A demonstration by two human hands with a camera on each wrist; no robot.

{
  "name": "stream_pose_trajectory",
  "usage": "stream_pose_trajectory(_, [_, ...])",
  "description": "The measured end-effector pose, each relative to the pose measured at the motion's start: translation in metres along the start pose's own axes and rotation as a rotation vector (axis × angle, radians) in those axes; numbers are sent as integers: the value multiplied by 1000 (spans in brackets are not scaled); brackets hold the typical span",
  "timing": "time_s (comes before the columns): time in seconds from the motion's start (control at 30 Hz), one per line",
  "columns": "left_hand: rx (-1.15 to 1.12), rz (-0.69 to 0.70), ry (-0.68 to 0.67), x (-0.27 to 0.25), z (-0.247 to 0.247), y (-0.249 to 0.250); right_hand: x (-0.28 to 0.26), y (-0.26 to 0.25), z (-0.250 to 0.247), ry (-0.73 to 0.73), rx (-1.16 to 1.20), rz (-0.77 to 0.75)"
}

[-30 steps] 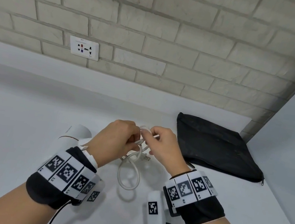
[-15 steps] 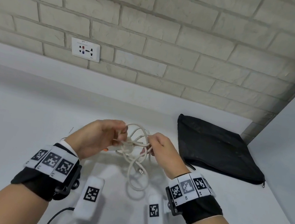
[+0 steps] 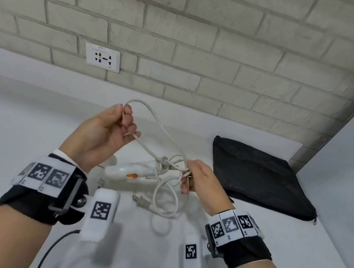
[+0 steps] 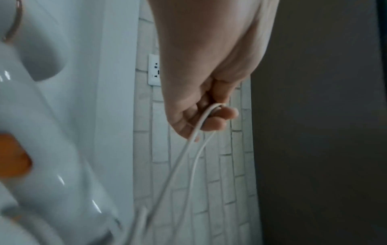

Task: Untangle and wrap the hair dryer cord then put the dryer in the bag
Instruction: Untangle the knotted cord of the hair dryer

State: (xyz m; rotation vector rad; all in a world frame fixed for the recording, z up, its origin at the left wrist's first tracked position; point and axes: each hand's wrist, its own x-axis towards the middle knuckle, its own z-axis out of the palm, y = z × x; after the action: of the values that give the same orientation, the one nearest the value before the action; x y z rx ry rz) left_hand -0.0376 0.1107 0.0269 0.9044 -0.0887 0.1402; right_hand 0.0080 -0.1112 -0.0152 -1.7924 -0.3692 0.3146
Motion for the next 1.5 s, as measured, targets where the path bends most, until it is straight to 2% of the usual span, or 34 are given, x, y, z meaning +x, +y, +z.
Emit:
stream_pose_trajectory(0.07, [180, -124, 87, -2, -4, 1, 0, 1, 0, 26, -19, -8])
stream_pose_trajectory(0.1, [367, -193, 146, -4, -6, 2, 0, 1, -1, 43, -30, -13])
stream_pose_trajectory(0.17, [900, -220, 265, -5, -10, 5, 2, 0, -2, 65, -91, -32])
stream_pose_trajectory(0.2, [1190, -158, 298, -5, -10, 5, 3, 0, -2, 69, -136, -45])
stream_pose_trajectory(0.23, [1449, -42, 264, -7, -7, 4, 4, 0, -1, 71, -174, -61])
stream_pose_trajectory(0.3, [1677, 177, 45, -11, 8, -4, 6, -2, 1, 79, -208, -95])
stream_pose_trajectory(0.37, [1723, 225, -193, -12, 28, -21, 6, -9, 5, 81, -206, -120])
stream_pose_trajectory(0.4, [1729, 216, -260, -12, 37, -31, 5, -12, 6, 73, -212, -131])
stream_pose_trajectory(0.47, [1653, 213, -252, -8, 49, -43, 3, -16, 6, 56, -232, -144])
stream_pose_trajectory(0.57, [1421, 286, -47, 4, 50, -38, -1, -15, 0, 58, -147, -93])
stream_pose_trajectory(0.63, [996, 252, 97, 9, 48, -26, -1, -5, -5, 69, -71, -21])
stream_pose_trajectory(0.7, [515, 193, 172, 12, 48, -15, 0, 3, -8, 85, -34, 45])
stream_pose_trajectory(0.73, [356, 187, 181, 12, 49, -12, 0, 6, -8, 97, -23, 69])
stream_pose_trajectory(0.8, [197, 218, 164, 11, 49, -9, 2, 7, -8, 120, 6, 96])
stream_pose_trajectory(0.97, [171, 333, 34, 4, 53, -14, 11, 7, -10, 168, -139, 131])
stream_pose_trajectory(1.13, [193, 394, -31, 1, 53, -7, 9, 7, -11, 140, 110, 206])
stream_pose_trajectory(1.23, [215, 430, -59, -4, 54, -7, 11, 7, -11, 175, 124, 204])
stream_pose_trajectory(1.33, [247, 451, -170, -14, 61, -5, 14, 12, -15, 195, 119, 262])
stream_pose_trajectory(1.43, [202, 456, -232, -25, 63, 10, 10, 19, -18, 183, 230, 327])
stream_pose_trajectory(1.5, [241, 412, -262, -30, 58, 19, 7, 20, -20, 145, 301, 318])
